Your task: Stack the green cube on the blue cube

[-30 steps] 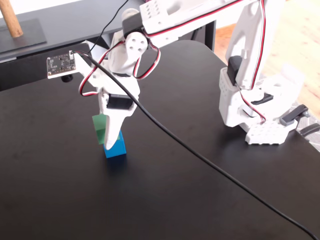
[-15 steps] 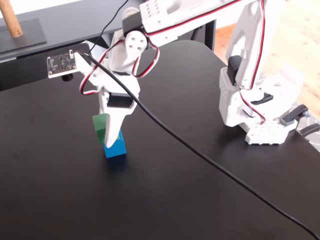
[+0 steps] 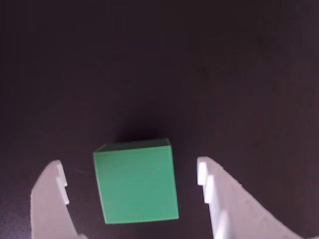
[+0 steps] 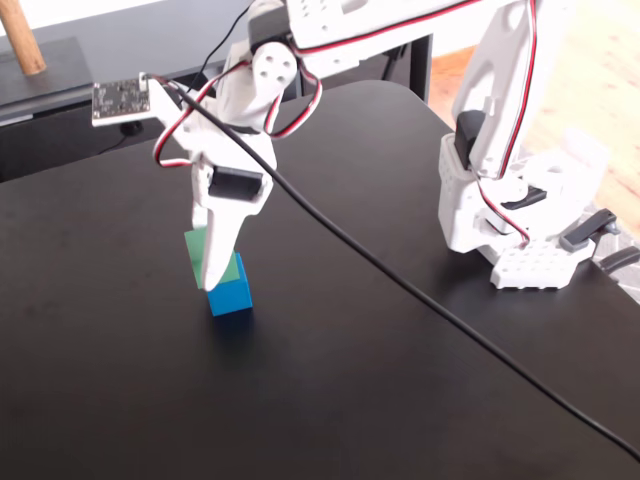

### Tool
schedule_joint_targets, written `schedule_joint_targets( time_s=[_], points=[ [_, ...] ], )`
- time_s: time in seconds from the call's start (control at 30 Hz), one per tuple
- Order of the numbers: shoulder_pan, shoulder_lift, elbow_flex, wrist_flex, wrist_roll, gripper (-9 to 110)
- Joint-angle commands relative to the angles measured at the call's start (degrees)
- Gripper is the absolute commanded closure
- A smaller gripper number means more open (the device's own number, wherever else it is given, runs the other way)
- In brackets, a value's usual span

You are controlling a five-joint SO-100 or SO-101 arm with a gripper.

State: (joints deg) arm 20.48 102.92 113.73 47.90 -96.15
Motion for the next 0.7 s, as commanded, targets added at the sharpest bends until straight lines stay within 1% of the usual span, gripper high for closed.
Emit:
schedule_joint_targets(
  time_s=[0.0,0.17,0.33,0.37,0.43,0.47,0.53,0.57,0.67],
  points=[
    [2.64,6.59,-5.27,0.53,0.35,67],
    [4.48,12.04,-4.66,2.20,0.18,68],
    [3.87,17.75,-6.50,7.56,1.05,68],
    [3.43,19.07,-6.86,8.53,1.76,70],
    [2.37,22.15,-7.03,10.90,2.72,76],
    [1.67,23.82,-6.77,11.78,3.43,82],
    [0.18,27.42,-5.71,13.62,4.57,97],
    [-0.62,29.27,-4.75,14.33,5.27,101],
    [-3.43,34.63,-1.93,16.35,7.12,101]
  ],
)
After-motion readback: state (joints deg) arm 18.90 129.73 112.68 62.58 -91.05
